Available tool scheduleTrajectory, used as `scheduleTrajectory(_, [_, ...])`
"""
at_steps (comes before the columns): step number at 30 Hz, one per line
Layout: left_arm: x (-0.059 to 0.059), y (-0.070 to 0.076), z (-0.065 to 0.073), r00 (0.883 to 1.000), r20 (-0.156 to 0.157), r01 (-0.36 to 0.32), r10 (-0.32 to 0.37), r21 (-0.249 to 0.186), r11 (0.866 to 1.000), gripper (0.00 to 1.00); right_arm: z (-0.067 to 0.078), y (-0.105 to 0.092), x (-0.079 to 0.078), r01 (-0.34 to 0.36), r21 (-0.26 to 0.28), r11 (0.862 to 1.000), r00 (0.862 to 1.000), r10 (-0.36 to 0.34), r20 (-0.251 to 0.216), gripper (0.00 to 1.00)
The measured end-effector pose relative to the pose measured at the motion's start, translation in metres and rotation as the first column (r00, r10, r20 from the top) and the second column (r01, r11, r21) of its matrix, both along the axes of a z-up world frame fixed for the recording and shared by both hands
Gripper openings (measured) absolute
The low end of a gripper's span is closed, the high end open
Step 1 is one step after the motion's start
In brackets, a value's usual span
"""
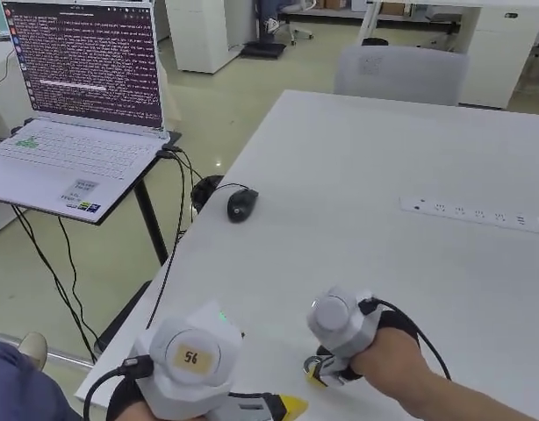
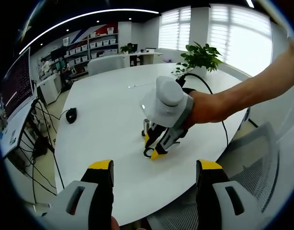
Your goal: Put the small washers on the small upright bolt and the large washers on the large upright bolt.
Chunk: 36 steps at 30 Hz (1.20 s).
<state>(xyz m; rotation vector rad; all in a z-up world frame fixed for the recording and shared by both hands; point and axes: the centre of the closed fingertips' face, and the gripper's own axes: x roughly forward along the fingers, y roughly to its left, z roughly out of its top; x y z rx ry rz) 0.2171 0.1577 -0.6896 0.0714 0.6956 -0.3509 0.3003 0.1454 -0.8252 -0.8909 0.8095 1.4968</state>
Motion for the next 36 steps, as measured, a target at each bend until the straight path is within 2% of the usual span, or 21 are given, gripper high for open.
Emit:
scheduleTrajectory(5, [0.002, -0.004, 0.001, 1.0, 0.003, 0.01, -0.01, 0.001, 1.0, 0.7, 0.0, -0.012, 0.0, 0.001, -0.009, 1.0, 1.0, -0.001, 0.006, 0.25])
scheduleTrajectory(12, [0.005, -0.008, 0.0, 1.0, 0.002, 0.025, -0.025, 0.0, 1.0, 0.7, 0.001, -0.049, 0.003, 0.105, -0.014, 0.994, 0.995, -0.105, 0.005, 0.25])
scheduleTrajectory(15, [0.006, -0.011, 0.0, 0.999, 0.003, 0.032, -0.032, -0.001, 0.999, 0.7, 0.0, -0.068, 0.008, 0.208, -0.015, 0.978, 0.978, -0.208, -0.012, 0.25])
scheduleTrajectory(16, [0.007, -0.011, 0.001, 0.999, 0.003, 0.034, -0.034, -0.001, 0.999, 0.7, 0.001, -0.075, 0.01, 0.279, -0.009, 0.96, 0.96, -0.279, -0.036, 0.25])
scheduleTrajectory(19, [0.008, -0.013, 0.001, 0.999, 0.005, 0.036, -0.036, -0.006, 0.999, 0.7, 0.003, -0.087, 0.009, 0.37, 0.011, 0.929, 0.925, -0.367, -0.101, 0.25])
scheduleTrajectory(22, [0.008, -0.015, 0.0, 0.999, 0.002, 0.043, -0.043, -0.003, 0.999, 0.7, 0.003, -0.096, 0.005, 0.371, 0.01, 0.928, 0.922, -0.367, -0.122, 0.28])
scheduleTrajectory(25, [0.008, -0.016, -0.002, 0.999, 0.0, 0.044, -0.044, -0.004, 0.999, 0.7, 0.003, -0.102, -0.004, 0.334, 0.008, 0.943, 0.937, -0.331, -0.114, 0.28])
scheduleTrajectory(28, [0.008, -0.016, -0.002, 0.999, -0.001, 0.042, -0.042, -0.007, 0.999, 0.7, 0.003, -0.098, -0.013, 0.272, 0.026, 0.962, 0.955, -0.267, -0.132, 0.27])
scheduleTrajectory(31, [0.009, -0.017, -0.002, 0.999, -0.002, 0.045, -0.045, -0.005, 0.999, 0.7, 0.002, -0.098, -0.006, 0.194, 0.022, 0.981, 0.979, -0.192, -0.062, 0.27])
scheduleTrajectory(36, [0.008, -0.018, -0.003, 0.999, -0.004, 0.044, -0.044, -0.006, 0.999, 0.7, 0.001, -0.091, -0.002, 0.036, 0.005, 0.999, 0.999, -0.036, -0.011, 0.28])
